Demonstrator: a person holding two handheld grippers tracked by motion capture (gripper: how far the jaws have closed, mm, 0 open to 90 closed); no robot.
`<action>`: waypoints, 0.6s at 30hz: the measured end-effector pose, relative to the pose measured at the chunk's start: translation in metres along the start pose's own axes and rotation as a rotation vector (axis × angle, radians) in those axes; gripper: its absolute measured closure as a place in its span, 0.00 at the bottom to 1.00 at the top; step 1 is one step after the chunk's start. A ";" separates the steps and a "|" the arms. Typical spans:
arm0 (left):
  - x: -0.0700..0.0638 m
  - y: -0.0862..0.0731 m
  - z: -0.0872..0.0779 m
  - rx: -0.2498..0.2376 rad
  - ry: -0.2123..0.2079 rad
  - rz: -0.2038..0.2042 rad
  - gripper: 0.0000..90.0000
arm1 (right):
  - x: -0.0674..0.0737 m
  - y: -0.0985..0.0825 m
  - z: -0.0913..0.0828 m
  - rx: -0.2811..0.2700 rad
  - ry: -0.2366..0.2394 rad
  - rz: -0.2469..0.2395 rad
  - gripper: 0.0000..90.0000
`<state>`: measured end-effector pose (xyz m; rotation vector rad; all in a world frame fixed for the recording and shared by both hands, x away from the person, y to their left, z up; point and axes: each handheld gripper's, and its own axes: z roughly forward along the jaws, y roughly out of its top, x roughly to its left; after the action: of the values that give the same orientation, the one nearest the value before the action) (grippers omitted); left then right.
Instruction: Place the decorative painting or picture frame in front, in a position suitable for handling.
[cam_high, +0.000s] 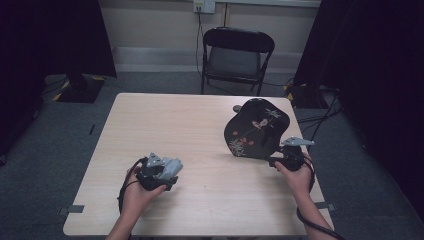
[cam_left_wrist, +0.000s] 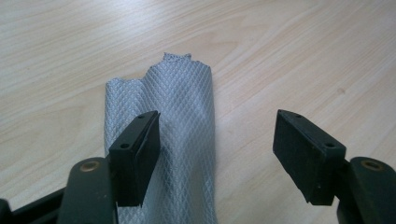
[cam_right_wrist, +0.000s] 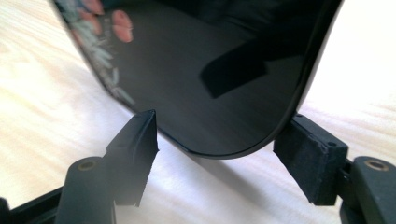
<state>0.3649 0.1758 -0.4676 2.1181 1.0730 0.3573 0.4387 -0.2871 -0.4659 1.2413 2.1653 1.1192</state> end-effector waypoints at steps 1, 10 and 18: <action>0.000 0.000 -0.002 -0.002 0.002 0.000 0.36 | 0.005 -0.003 -0.004 -0.001 0.015 -0.003 0.34; -0.002 -0.003 -0.003 0.004 0.004 -0.013 0.36 | 0.037 -0.021 -0.021 -0.014 0.044 -0.040 0.39; -0.001 -0.002 -0.003 0.007 0.003 -0.011 0.35 | 0.047 -0.022 -0.025 -0.051 0.054 -0.032 0.53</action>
<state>0.3614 0.1772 -0.4670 2.1177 1.0884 0.3527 0.3857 -0.2645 -0.4661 1.1628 2.1740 1.2005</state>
